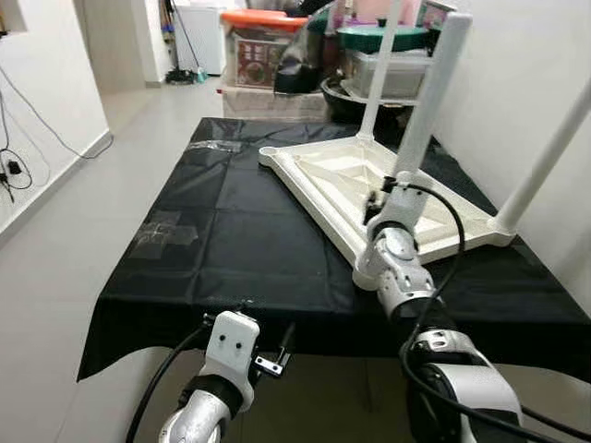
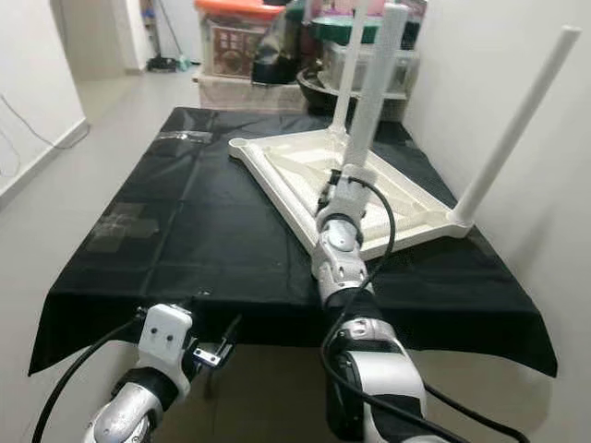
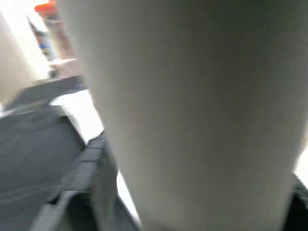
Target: Building children table
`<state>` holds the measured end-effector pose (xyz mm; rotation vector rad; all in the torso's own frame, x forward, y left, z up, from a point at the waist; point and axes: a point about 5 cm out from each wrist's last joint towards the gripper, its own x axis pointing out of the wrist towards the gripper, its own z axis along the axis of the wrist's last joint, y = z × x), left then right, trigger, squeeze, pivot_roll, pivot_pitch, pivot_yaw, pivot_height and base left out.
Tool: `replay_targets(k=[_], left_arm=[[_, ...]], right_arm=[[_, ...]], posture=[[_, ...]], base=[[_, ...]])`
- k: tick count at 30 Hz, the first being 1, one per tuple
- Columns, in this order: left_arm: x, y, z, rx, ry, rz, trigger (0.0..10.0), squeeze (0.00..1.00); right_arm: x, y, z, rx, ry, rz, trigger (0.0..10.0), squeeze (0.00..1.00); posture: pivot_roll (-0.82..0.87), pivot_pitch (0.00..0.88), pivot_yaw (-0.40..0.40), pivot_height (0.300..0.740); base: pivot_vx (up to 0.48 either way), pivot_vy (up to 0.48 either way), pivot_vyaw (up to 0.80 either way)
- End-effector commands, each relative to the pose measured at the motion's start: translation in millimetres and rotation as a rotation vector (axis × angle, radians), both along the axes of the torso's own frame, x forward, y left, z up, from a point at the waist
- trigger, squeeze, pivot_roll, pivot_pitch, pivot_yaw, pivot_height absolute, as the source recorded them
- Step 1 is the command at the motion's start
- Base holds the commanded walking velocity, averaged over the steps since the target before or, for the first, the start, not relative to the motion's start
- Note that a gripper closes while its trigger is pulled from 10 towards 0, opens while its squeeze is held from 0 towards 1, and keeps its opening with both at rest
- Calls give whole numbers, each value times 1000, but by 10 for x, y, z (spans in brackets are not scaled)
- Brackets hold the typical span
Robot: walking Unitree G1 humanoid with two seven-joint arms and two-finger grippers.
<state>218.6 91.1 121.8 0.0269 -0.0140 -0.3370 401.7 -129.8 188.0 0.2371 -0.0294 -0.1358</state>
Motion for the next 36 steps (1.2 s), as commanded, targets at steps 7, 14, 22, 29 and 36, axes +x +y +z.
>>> replay_targets(k=[7, 14, 22, 29, 36], left_arm=[[0, -21, -20, -2, 8, -7, 10000, 0], [3, -14, -17, 0, 7, -6, 10000, 0], [6, -10, -13, 2, 6, -3, 10000, 0], [8, -10, -13, 1, 6, -1, 10000, 0], [13, -11, -11, -1, 8, -2, 10000, 0]], right_arm=[[-76, 329, 217, -62, -140, 843, 10000, 0], [-374, 307, 170, -192, -99, 1435, 10000, 0], [-341, 565, 199, -215, -131, 1467, 9333, 0], [-121, 514, 144, -205, -77, 1013, 0, 0], [23, -184, -75, -152, 107, 191, 0, 0]], posture=[[82, 2, -79, 740], [90, 6, -84, 740], [94, 9, -84, 740], [93, 12, -88, 740], [88, 18, -84, 740]], base=[[0, 0, 0], [0, 0, 0], [0, 0, 0], [0, 0, 0], [0, 0, 0]])
